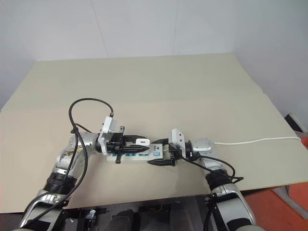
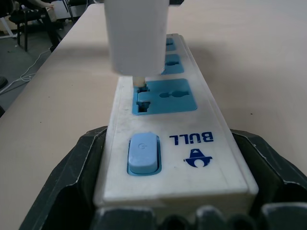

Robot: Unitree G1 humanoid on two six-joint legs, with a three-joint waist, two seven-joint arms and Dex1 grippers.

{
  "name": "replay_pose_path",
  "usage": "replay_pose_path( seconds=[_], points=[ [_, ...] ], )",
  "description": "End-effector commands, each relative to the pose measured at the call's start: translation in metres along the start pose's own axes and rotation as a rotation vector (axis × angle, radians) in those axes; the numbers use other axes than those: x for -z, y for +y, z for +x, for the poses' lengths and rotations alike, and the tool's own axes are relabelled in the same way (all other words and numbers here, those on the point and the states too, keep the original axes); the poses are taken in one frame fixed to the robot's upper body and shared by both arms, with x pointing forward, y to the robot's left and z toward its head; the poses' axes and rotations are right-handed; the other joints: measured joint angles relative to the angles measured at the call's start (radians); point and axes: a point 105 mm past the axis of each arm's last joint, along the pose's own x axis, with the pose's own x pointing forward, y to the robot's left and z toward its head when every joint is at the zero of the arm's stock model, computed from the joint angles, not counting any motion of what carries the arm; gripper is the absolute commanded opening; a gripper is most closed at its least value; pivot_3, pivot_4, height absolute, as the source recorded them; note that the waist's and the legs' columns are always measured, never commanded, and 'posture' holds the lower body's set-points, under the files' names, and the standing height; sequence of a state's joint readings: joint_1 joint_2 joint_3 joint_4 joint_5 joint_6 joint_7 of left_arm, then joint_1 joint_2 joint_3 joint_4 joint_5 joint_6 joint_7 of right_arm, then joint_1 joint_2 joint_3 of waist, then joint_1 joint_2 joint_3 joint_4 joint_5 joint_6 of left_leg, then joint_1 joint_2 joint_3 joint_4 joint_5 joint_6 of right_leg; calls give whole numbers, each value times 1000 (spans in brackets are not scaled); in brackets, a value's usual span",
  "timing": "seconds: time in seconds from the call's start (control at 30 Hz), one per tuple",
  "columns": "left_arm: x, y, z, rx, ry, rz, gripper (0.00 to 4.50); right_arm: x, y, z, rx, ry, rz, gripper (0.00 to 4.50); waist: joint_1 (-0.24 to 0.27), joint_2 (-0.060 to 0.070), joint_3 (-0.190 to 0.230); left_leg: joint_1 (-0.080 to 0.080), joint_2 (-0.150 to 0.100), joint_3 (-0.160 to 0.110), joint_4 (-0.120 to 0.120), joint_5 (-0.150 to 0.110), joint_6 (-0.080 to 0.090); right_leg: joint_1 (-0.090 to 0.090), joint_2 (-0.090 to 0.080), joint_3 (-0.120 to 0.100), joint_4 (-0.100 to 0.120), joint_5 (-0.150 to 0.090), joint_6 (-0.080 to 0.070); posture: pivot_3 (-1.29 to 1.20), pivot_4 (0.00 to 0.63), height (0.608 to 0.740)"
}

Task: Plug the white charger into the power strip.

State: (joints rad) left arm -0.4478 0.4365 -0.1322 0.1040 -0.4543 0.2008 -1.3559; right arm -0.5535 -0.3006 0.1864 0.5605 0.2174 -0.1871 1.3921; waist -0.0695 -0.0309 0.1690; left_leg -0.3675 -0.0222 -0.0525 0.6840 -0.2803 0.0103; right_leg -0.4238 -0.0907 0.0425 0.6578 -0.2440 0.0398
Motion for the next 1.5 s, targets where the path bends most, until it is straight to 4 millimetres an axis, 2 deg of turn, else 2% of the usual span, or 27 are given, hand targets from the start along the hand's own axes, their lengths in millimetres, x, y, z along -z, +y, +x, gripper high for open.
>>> replay_pose_path(
  seconds=[0.03, 0.57, 1.13, 1.5],
  points=[
    [1, 0, 0, -4, 8, 28, 1021, -2, 2, 6, -22, -7, -9, 3429, 0, 0, 0, 0, 0, 0, 0, 0, 0, 0, 0, 0, 0, 0, 0, 0, 150, 740],
    [12, 9, -4, -59, 39, 32, 1021, -2, 2, 6, -20, -5, -8, 3429, 0, 0, 0, 0, 0, 0, 0, 0, 0, 0, 0, 0, 0, 0, 0, 0, 150, 740],
    [47, -3, -44, -129, 183, -62, 1021, 0, 2, 5, -27, 4, -3, 3429, -4, 0, -1, 7, 3, 3, -5, 0, 0, 3, 2, 1, -1, 1, -2, 0, 150, 740],
    [57, -9, -48, -106, 237, -47, 1021, -1, 1, 5, -29, 8, -6, 3429, -4, 0, -1, 10, 4, 5, -6, 0, 0, 4, 2, 2, -1, 2, -3, 0, 150, 740]
  ],
)
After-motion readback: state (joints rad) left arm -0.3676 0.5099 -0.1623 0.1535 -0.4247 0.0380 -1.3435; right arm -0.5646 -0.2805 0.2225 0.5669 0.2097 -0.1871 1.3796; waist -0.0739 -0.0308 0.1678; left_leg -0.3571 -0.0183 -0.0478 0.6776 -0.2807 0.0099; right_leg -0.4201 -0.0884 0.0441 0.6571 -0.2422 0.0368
